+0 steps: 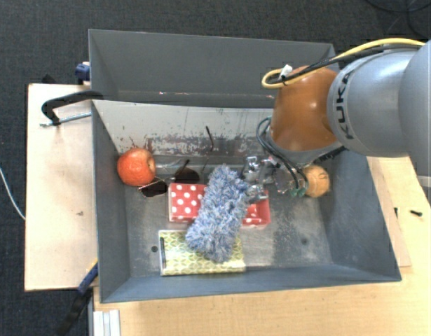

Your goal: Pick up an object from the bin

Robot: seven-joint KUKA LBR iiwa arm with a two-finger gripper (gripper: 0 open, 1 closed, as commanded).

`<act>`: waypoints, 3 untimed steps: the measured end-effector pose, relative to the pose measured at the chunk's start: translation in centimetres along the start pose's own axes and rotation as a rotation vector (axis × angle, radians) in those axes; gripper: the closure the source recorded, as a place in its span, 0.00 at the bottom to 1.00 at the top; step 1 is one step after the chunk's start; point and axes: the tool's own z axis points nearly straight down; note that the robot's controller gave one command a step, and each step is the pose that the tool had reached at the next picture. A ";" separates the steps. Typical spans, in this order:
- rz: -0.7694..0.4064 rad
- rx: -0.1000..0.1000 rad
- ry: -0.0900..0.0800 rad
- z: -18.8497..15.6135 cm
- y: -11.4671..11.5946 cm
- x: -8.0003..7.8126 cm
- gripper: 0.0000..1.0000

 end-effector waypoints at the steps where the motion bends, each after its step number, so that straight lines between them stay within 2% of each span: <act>1: 0.000 0.000 -0.001 0.0 0.0 0.0 1.00; 2: 0.001 -0.003 -0.008 -4.4 0.3 0.0 1.00; 3: 0.015 -0.004 -0.003 -11.0 -0.5 0.4 1.00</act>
Offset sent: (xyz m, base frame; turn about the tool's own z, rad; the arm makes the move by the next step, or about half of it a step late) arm -0.0013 0.0041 0.1070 -0.0013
